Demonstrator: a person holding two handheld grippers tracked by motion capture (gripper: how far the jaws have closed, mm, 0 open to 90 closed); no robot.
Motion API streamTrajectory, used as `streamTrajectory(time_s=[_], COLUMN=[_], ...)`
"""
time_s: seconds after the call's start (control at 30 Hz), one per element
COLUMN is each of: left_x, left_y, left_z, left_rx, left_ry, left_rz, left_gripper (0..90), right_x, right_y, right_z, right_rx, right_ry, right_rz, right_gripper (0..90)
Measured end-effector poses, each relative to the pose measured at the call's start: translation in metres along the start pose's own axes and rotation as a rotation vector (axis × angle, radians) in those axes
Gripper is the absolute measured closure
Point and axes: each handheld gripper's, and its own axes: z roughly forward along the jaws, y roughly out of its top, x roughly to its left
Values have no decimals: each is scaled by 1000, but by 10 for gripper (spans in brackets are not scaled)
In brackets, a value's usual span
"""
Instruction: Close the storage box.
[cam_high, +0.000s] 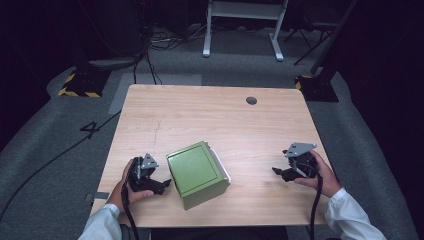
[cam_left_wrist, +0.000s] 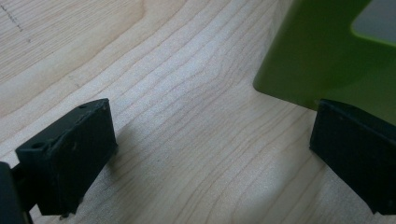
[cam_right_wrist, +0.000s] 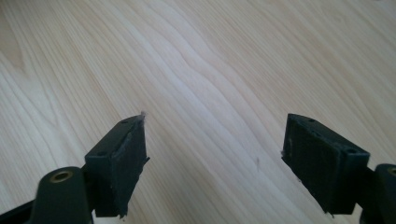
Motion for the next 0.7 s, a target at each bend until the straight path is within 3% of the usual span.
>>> streamTrajectory(time_s=[0.43, 0.57, 0.6, 0.63, 0.7], left_x=[0, 0, 1, 1, 1], left_y=[0, 0, 0, 0, 0], left_z=[0, 0, 0, 0, 0], left_rx=[1, 3, 3, 3, 3], left_ry=[-1, -2, -2, -2, -2], left_rz=[-1, 2, 2, 2, 2], left_gripper=[4, 2, 2, 2, 2], right_x=[-20, -25, -27, -27, -30], right_y=[-64, -82, -92, -92, -100], right_z=[-10, -10, -8, -8, -8], right_rx=[8, -14, -39, -39, -75], right_ry=[-24, -19, -7, -7, 8], right_rz=[123, 190, 249, 249, 300], right_gripper=[208, 209, 198, 198, 200])
